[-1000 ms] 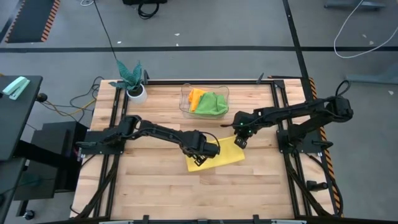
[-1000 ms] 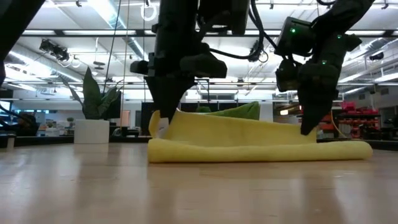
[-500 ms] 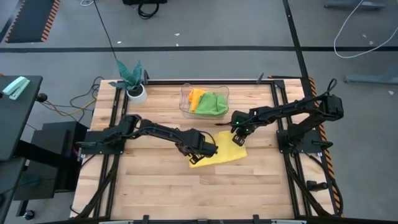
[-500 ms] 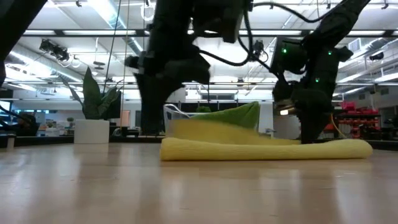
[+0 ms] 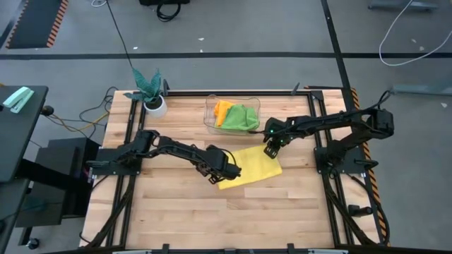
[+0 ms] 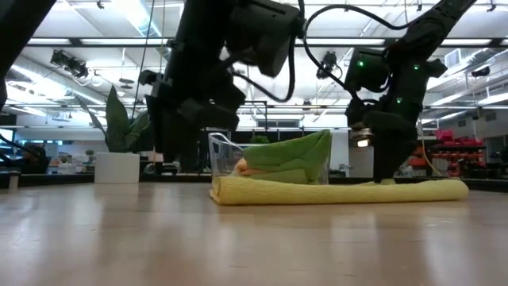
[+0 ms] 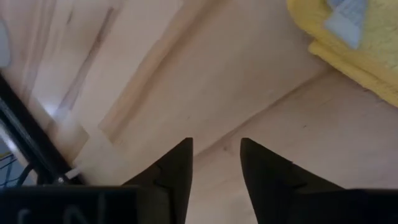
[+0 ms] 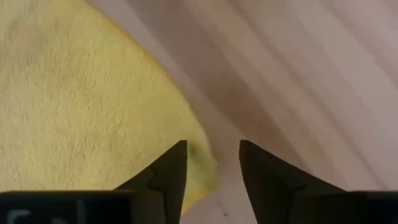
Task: Fold microfiber towels
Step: Fold the yellow microfiber cloth
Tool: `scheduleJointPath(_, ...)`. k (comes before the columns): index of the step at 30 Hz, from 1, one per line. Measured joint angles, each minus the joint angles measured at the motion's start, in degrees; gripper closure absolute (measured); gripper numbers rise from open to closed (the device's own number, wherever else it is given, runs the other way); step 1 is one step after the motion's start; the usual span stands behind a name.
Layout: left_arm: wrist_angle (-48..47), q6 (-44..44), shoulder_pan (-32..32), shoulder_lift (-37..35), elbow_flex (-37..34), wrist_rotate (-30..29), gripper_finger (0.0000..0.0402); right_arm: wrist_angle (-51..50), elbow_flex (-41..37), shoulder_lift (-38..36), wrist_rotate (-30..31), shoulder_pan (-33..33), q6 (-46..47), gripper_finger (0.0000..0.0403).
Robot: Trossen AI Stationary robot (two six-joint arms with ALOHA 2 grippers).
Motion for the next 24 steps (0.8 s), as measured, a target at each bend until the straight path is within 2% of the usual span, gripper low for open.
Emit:
scheduleJointPath(8,2.57,-2.36,0.05,-6.13,0.04,-3.14,0.027,-3.1,0.04,-3.93,-0.17,-4.94,-0.74,0.0237)
scheduleJointPath(15,7.31,-3.35,-1.56,-10.73,0.06,-4.15,0.0295,-16.09,0.07,-10.42,-1.63,-8.26,-0.61,0.0237)
scheduleJointPath(19,6.64,-3.41,-3.45,-11.2,-0.07,-7.02,0.0308,-18.07,-1.35,-18.94,-7.66,-7.08,3.01,0.0237)
scheduleJointPath(24,6.56,-6.37,-5.45,-13.05,-3.64,-10.03,0.0335,-18.0,-5.35,-33.25,-13.71,-4.58,13.23,0.0238)
